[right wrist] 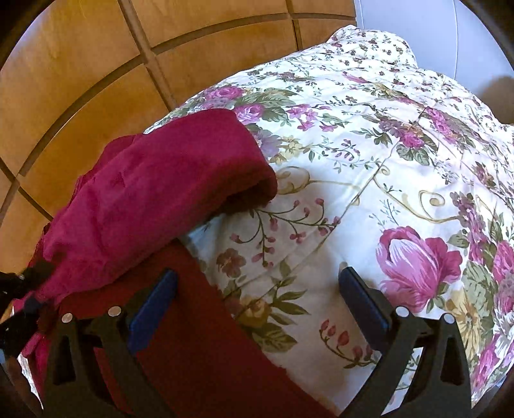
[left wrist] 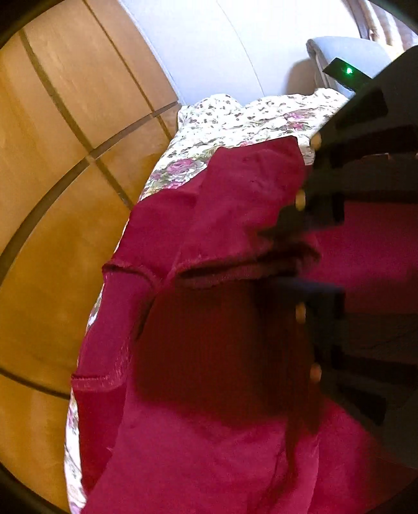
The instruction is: Fold small clothes
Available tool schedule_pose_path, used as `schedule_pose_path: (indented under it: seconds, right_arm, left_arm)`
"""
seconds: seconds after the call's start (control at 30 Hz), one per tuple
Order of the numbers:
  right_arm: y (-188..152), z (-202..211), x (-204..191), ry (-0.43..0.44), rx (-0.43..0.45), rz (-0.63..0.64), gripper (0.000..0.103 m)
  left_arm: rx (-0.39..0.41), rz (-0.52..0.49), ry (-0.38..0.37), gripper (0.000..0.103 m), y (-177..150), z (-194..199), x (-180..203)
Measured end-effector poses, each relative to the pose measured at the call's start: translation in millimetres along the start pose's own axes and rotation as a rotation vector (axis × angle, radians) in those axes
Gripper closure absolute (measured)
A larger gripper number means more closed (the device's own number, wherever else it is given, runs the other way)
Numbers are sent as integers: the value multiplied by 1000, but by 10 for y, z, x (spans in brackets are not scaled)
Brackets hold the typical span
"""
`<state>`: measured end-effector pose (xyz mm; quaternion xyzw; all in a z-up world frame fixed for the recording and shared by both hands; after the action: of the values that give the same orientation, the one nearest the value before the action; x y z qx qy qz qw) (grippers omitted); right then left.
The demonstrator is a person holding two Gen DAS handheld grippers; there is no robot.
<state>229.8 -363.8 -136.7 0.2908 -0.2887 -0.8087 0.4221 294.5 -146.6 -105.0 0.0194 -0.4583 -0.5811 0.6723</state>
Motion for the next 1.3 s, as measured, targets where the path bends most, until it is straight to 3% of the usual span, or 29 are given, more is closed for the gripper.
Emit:
schedule_pose_path:
  seconds: [0.07, 0.23, 0.5, 0.9, 1.03, 1.1, 1.17, 1.23, 1.3]
  right_arm:
    - [2, -26, -5, -2, 0, 3, 2]
    - [-6, -44, -7, -11, 0, 14, 2]
    - [-9, -67, -17, -13, -6, 18, 2]
    - [173, -291, -116, 12, -13, 55, 2]
    - [241, -380, -200, 30, -13, 93, 2]
    - [245, -404, -211, 29, -9, 95, 2]
    - [238, -425, -210, 28, -8, 91, 2]
    - [251, -437, -223, 33, -5, 91, 2]
    - [263, -442, -242, 41, -2, 94, 2]
  left_arm:
    - [31, -15, -23, 97, 74, 88, 51]
    - [123, -4, -72, 99, 396, 361, 59]
    - [249, 52, 7, 99, 778, 771, -550]
    - [266, 99, 157, 103, 502, 946, -1527]
    - [263, 134, 67, 103, 450, 969, -1442]
    - [297, 88, 34, 88, 513, 993, -1258]
    - [322, 60, 41, 27, 575, 983, -1130]
    - [328, 64, 64, 22, 622, 885, -1077]
    - [245, 87, 94, 27, 584, 685, -1075]
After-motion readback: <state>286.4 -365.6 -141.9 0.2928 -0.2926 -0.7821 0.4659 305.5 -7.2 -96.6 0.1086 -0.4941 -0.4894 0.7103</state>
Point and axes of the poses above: each gripper's, at about its wrist camera, not at the fingertips, and z roughly against the way its jaws point, x to its right, y to its top, the point moved 9 cm from there along -z, roughly the way its jaws point, and after that the axes turned 15 degrees about x, right-handed, at the moved point
